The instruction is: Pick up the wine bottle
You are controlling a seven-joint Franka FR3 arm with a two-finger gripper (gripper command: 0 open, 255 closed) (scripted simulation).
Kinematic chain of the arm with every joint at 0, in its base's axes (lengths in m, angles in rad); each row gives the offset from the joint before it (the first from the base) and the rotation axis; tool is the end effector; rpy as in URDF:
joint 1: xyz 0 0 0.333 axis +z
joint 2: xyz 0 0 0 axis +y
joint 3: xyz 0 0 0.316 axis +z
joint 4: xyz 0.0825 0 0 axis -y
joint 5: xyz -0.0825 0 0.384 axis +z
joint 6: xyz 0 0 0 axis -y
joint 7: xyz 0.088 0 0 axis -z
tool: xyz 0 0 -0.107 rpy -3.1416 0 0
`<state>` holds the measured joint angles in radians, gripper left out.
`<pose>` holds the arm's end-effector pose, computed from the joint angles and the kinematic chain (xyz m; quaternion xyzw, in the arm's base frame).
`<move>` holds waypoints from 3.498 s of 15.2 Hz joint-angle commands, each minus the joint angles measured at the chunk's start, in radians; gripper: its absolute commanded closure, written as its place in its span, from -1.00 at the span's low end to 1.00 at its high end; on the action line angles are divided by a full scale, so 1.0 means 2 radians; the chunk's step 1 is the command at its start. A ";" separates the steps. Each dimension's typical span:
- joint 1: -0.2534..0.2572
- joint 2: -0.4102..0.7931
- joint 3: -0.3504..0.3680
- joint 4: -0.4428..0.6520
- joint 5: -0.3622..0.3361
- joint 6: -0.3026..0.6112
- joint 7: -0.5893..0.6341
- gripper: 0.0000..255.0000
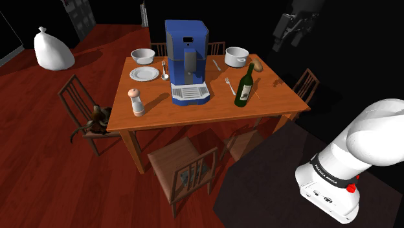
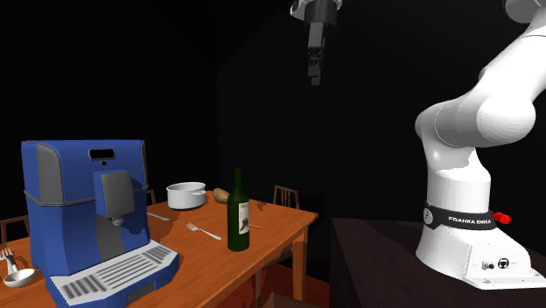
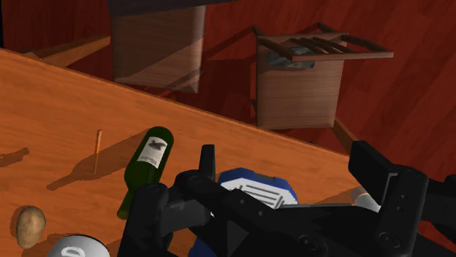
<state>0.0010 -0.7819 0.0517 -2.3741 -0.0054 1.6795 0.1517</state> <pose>0.3182 0.0209 0.5903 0.9973 -0.0559 0.0451 0.0167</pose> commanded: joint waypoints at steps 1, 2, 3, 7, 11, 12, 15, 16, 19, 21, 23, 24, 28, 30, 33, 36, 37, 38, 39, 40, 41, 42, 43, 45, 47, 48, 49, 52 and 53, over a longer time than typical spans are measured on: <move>0.000 0.000 0.000 0.000 0.000 0.000 0.000 -1.00; -0.004 0.011 -0.006 -0.003 -0.003 0.014 -0.004 -1.00; -0.007 0.023 -0.011 -0.005 -0.007 0.028 -0.008 -1.00; -0.020 0.075 -0.033 -0.007 -0.018 0.083 -0.023 -1.00; -0.032 0.133 -0.054 0.002 -0.025 0.134 -0.038 -1.00; -0.035 0.149 -0.060 0.005 -0.026 0.146 -0.042 -1.00; -0.042 0.197 -0.075 0.020 -0.028 0.181 -0.054 -1.00; -0.044 0.214 -0.080 0.026 -0.027 0.192 -0.058 -1.00; -0.051 0.265 -0.095 0.048 -0.023 0.221 -0.072 -1.00; -0.055 0.300 -0.104 0.065 -0.018 0.239 -0.082 -1.00; -0.059 0.335 -0.113 0.085 -0.011 0.254 -0.093 -1.00; -0.061 0.353 -0.117 0.096 -0.006 0.261 -0.098 -1.00; -0.072 0.425 -0.129 0.145 0.015 0.283 -0.121 -1.00; -0.079 0.462 -0.133 0.173 0.027 0.291 -0.133 -1.00; -0.093 0.518 -0.137 0.220 0.046 0.298 -0.150 -1.00; -0.108 0.574 -0.137 0.273 0.064 0.299 -0.164 -1.00; -0.113 0.590 -0.136 0.289 0.069 0.299 -0.167 -1.00; -0.114 0.594 -0.136 0.286 0.070 0.304 -0.168 -1.00; -0.114 0.597 -0.135 0.284 0.071 0.310 -0.169 -1.00; -0.114 0.601 -0.134 0.282 0.073 0.315 -0.169 -1.00; -0.115 0.604 -0.134 0.281 0.074 0.320 -0.170 -1.00; -0.115 0.608 -0.133 0.279 0.075 0.326 -0.171 -1.00; -0.116 0.612 -0.132 0.277 0.076 0.331 -0.172 -1.00; -0.117 0.618 -0.131 0.275 0.078 0.339 -0.173 -1.00; -0.116 0.618 -0.131 0.275 0.078 0.340 -0.173 1.00; -0.116 0.618 -0.131 0.275 0.079 0.340 -0.173 1.00; -0.116 0.618 -0.131 0.275 0.079 0.340 -0.173 1.00; -0.117 0.619 -0.131 0.276 0.079 0.339 -0.173 1.00; -0.117 0.619 -0.131 0.276 0.079 0.339 -0.173 1.00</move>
<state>-0.2320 0.4543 -0.2105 -1.8224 0.1518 2.3585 -0.1950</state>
